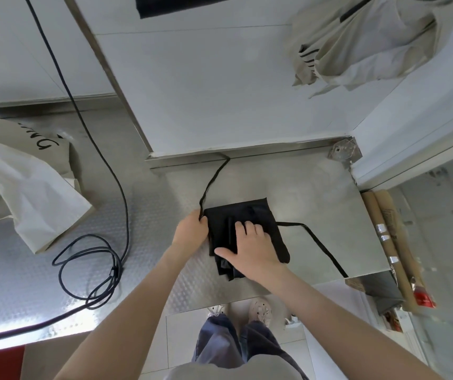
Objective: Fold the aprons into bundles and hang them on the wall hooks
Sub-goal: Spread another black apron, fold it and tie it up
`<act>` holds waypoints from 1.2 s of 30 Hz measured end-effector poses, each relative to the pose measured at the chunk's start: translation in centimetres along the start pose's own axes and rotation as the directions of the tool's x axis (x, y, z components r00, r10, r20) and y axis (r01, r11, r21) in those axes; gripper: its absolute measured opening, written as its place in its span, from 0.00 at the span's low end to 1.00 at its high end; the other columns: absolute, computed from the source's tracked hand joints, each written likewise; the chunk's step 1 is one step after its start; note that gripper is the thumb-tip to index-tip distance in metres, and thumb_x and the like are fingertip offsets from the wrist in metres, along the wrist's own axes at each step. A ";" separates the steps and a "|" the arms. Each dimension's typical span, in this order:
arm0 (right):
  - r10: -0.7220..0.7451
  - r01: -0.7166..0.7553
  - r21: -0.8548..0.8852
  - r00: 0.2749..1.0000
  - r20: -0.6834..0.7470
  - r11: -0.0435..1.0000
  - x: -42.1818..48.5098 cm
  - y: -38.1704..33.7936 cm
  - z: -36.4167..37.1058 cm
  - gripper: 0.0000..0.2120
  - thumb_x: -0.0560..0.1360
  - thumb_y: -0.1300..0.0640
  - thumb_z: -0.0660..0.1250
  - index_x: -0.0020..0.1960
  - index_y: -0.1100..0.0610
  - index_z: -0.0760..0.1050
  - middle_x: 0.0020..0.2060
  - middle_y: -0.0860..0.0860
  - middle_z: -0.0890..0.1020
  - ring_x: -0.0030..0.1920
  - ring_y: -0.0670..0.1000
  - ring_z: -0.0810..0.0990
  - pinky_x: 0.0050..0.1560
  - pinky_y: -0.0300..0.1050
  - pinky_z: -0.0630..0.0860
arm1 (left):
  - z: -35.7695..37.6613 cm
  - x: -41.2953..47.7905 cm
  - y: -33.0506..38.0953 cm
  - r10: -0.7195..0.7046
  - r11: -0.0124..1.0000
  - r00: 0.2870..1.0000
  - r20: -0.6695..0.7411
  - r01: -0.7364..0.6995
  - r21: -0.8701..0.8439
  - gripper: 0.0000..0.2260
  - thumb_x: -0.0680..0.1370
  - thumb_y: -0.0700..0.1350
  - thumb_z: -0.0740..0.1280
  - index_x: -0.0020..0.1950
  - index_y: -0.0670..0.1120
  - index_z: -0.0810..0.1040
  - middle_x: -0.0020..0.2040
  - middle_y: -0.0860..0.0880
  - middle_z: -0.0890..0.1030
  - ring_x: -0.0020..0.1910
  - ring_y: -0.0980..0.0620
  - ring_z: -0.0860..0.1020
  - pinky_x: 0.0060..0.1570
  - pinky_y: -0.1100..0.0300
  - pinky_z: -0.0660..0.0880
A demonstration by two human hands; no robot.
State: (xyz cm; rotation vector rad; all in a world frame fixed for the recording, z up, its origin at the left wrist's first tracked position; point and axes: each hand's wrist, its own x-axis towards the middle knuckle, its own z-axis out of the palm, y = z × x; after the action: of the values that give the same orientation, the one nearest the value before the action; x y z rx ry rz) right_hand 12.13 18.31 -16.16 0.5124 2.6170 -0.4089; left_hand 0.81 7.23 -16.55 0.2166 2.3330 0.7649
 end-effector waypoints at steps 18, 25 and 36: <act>-0.072 0.068 0.100 0.997 0.035 0.993 -0.1 1.6 0.7 0.34 0.78 0.63 0.57 0.79 0.55 0.44 0.77 0.52 0.56 0.77 0.53 0.50 0.76 0.55 0.48 | -4.1 0.1 -0.5 -0.005 0.996 0.945 0.327 -0.024 0.086 0.20 0.82 0.46 0.58 0.30 0.44 0.71 0.27 0.50 0.72 0.28 0.53 0.70 0.32 0.63 0.66; -0.160 0.146 0.176 0.985 0.068 0.973 -0.5 2.6 0.5 0.32 0.78 0.63 0.55 0.79 0.51 0.48 0.77 0.50 0.56 0.78 0.51 0.48 0.77 0.52 0.44 | -3.1 0.9 -0.6 -0.120 0.966 0.940 0.319 0.184 -0.179 0.10 0.82 0.39 0.56 0.44 0.38 0.73 0.32 0.44 0.79 0.28 0.52 0.74 0.27 0.66 0.72; -0.211 0.206 0.045 0.963 0.170 0.978 -1.3 2.6 1.2 0.34 0.78 0.42 0.58 0.77 0.39 0.42 0.78 0.53 0.42 0.77 0.55 0.37 0.75 0.59 0.37 | -3.6 0.9 -1.4 -0.151 0.938 0.989 -0.011 0.139 -0.318 0.22 0.83 0.46 0.53 0.34 0.42 0.75 0.29 0.47 0.79 0.32 0.47 0.77 0.39 0.57 0.76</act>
State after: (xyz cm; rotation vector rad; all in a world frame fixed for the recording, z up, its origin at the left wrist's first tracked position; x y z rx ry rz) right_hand 14.73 19.84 -17.15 0.1985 2.5057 -0.5315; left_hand -2.13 4.72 -15.72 -0.1105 2.1897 1.0600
